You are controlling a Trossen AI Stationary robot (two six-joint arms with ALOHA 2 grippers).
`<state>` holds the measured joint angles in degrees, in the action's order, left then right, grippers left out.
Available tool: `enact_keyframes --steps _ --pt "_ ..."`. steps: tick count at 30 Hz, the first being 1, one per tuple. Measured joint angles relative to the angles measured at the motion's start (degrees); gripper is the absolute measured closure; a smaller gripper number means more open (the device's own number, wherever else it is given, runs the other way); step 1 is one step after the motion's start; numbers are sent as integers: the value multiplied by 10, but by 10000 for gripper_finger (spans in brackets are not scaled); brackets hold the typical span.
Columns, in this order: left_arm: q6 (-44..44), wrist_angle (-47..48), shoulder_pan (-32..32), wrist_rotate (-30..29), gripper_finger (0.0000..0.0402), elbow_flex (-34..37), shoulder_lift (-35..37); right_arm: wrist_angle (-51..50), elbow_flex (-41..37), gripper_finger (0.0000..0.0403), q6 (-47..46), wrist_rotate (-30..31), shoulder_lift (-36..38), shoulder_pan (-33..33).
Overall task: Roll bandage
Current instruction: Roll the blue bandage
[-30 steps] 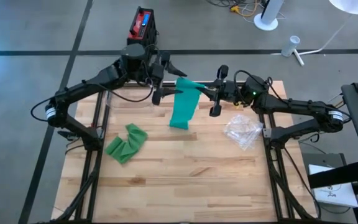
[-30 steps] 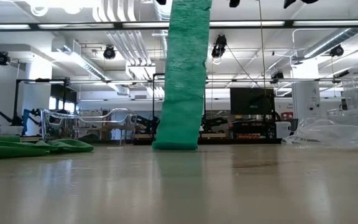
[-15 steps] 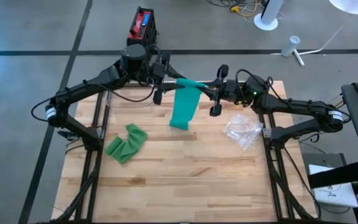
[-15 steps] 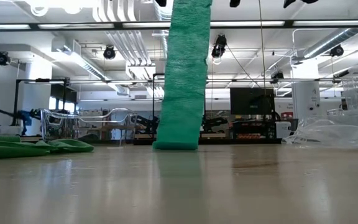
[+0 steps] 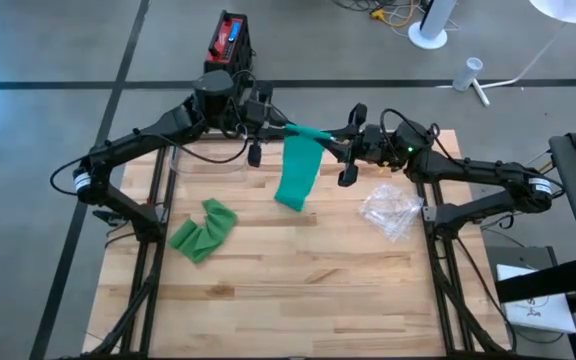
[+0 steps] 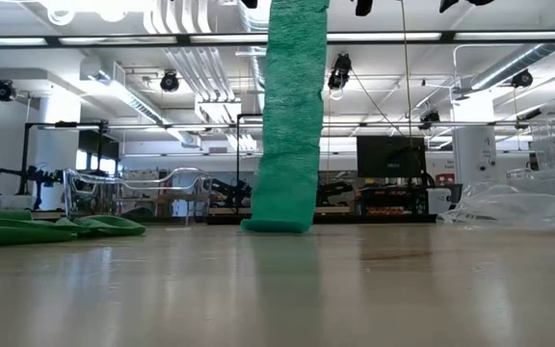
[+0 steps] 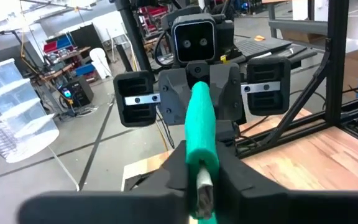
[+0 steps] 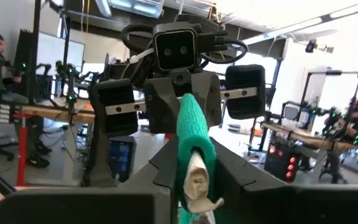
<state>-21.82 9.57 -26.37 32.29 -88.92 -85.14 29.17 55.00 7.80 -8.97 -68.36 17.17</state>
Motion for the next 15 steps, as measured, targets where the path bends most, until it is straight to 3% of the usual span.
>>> enact_keyframes --steps 6,15 --pt "-28 -1 0 -3 373 1 0 -2 0 290 -50 -1 2 0" --pt "-131 -4 0 -4 389 2 4 -6 0 204 -161 -3 28 1"
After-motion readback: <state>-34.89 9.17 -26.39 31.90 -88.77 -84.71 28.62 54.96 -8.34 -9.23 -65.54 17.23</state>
